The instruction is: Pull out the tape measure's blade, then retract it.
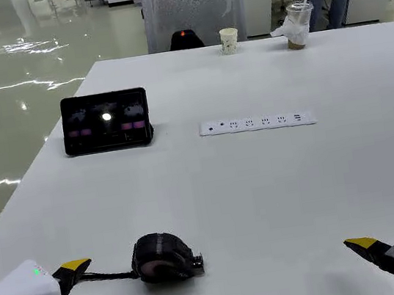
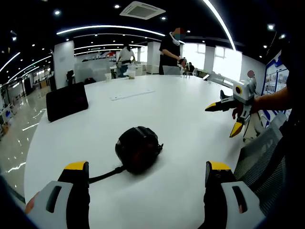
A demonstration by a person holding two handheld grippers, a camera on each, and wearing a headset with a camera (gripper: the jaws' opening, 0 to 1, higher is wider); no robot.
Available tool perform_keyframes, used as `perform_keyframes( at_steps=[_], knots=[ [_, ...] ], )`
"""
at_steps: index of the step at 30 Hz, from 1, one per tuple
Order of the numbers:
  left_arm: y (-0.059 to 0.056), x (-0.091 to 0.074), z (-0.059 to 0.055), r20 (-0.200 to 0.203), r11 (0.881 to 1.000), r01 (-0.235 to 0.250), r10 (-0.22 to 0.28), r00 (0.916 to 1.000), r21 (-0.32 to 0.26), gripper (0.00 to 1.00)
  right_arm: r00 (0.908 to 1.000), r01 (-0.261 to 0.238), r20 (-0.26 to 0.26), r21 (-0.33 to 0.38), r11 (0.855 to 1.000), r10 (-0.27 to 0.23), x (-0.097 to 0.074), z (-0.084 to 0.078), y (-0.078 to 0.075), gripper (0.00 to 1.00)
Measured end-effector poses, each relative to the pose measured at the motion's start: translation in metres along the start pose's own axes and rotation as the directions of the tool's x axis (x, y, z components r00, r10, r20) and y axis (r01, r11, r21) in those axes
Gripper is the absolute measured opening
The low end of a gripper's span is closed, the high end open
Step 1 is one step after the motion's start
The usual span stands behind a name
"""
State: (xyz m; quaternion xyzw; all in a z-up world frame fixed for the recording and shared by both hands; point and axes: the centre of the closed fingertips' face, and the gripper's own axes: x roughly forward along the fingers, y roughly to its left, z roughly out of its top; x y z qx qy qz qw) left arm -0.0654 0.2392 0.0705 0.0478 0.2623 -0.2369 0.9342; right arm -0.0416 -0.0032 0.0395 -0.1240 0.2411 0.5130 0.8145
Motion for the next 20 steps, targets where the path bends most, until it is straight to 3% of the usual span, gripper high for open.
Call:
perform_keyframes(
  at_steps=[7, 20],
  knots=[
    [0.0047, -0.0029, 0.0026, 0.004, 0.999, -0.011, 0.011, 0.9999, -0.035, 0.96, 1.0, 0.006, 0.005, -0.002, 1.0, -0.006, -0.0016, 0.0015, -0.0015, 0.97],
    [0.0035, -0.0034, 0.0015, -0.01, 1.0, -0.004, 0.004, 0.9999, -0.009, 0.98, 0.9999, 0.011, 0.007, -0.006, 1.0, -0.011, -0.003, 0.0033, -0.0026, 0.98]
  ],
)
